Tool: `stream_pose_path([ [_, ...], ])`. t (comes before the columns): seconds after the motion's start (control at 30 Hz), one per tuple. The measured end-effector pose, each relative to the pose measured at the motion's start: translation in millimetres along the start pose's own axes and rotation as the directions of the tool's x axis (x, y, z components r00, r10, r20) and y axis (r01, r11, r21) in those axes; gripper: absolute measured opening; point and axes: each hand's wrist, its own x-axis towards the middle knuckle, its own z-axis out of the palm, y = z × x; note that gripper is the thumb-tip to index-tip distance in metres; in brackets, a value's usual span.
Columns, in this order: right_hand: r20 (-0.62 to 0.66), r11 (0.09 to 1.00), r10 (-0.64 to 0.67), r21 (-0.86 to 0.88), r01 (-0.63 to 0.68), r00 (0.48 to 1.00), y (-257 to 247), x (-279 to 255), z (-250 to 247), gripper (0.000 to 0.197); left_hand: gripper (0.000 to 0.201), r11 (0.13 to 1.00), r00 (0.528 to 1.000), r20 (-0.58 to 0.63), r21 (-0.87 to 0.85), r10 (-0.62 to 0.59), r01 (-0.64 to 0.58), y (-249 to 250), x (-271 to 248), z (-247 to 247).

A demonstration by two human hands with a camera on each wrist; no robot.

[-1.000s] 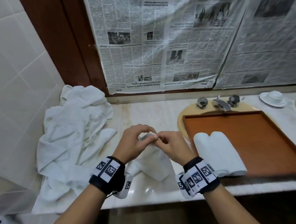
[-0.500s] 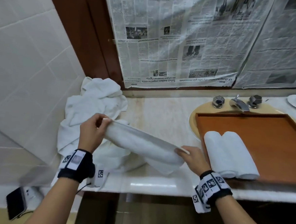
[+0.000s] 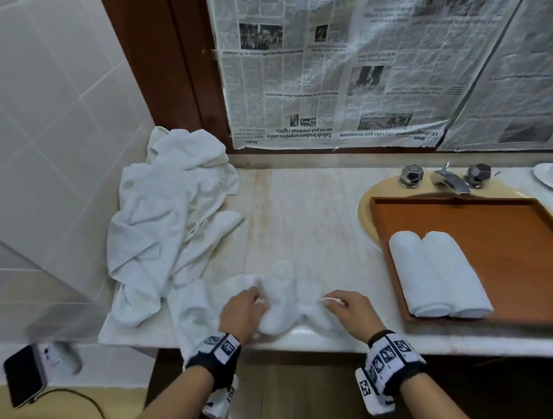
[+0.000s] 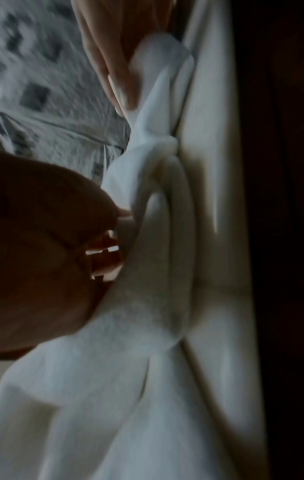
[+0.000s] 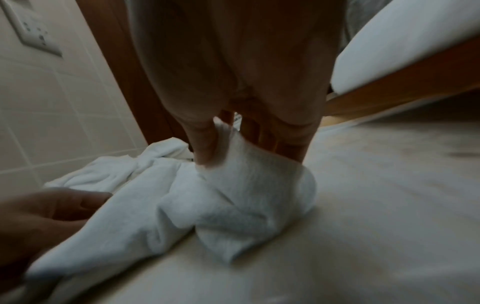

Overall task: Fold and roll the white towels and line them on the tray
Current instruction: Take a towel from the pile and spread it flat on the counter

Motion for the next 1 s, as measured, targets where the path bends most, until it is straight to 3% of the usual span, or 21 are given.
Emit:
stream_pose_path([
  [0.1, 0.035, 0.997, 0.048, -0.065, -0.045, 0.998, 15.1, -27.6, -13.5, 0.014, 0.013, 0.991, 0.985, 0.147, -0.118, 0.087, -0.070, 15.2, -14.7, 9.0],
  [0.2, 0.053, 0.995, 0.072, -0.079, -0.068, 0.996, 21.9, -57.4, -33.2, 0.019, 0.017, 0.977, 0.903, 0.395, -0.186, 0.168, -0.101, 25.7, -26.5, 3.9],
  [0.27, 0.034, 0.996, 0.079, -0.046, -0.078, 0.996, 18.6, -76.4, -47.6, 0.017, 0.019, 0.964, 0.874, 0.447, -0.256, 0.189, -0.078, 24.1, -31.9, -0.9],
  [0.47, -0.049, 0.996, 0.014, 0.089, -0.010, 0.999, -17.9, -113.4, -69.2, 0.010, 0.020, 0.926, 0.935, 0.226, -0.324, 0.273, -0.192, 14.0, -38.5, -38.4],
  [0.57, -0.122, 0.992, -0.013, 0.122, 0.028, 0.992, -38.1, -117.4, -73.2, 0.012, 0.039, 0.878, 0.952, 0.101, -0.424, 0.288, -0.221, 8.0, -36.8, -73.6],
  [0.7, -0.184, 0.985, -0.046, 0.155, 0.075, 0.982, -53.9, -113.3, -79.3, 0.014, 0.043, 0.891, 0.950, -0.017, -0.342, 0.311, -0.298, -2.7, -35.2, -126.1],
  [0.8, -0.257, 0.994, -0.058, 0.076, 0.080, 0.965, -61.1, -103.5, -95.2, 0.016, 0.034, 0.860, 0.955, -0.098, -0.416, 0.280, -0.295, -8.5, -26.5, -166.1],
  [0.87, -0.295, 0.995, -0.101, -0.020, 0.100, 0.950, -70.0, -94.2, -114.8, 0.012, 0.025, 0.850, 0.953, -0.077, -0.437, 0.292, -0.296, -5.9, -19.1, -189.2],
  [0.93, -0.282, 0.983, -0.152, -0.143, 0.116, 0.947, -85.7, -84.2, -136.5, 0.014, 0.006, 0.851, 0.944, -0.033, -0.423, 0.328, -0.310, 5.3, -13.8, -207.4],
  [1.0, -0.254, 0.968, -0.169, -0.224, 0.112, 0.952, -104.9, -75.4, -157.9, 0.017, 0.007, 0.856, 0.921, -0.068, -0.348, 0.384, -0.383, 17.8, -9.1, -222.9],
])
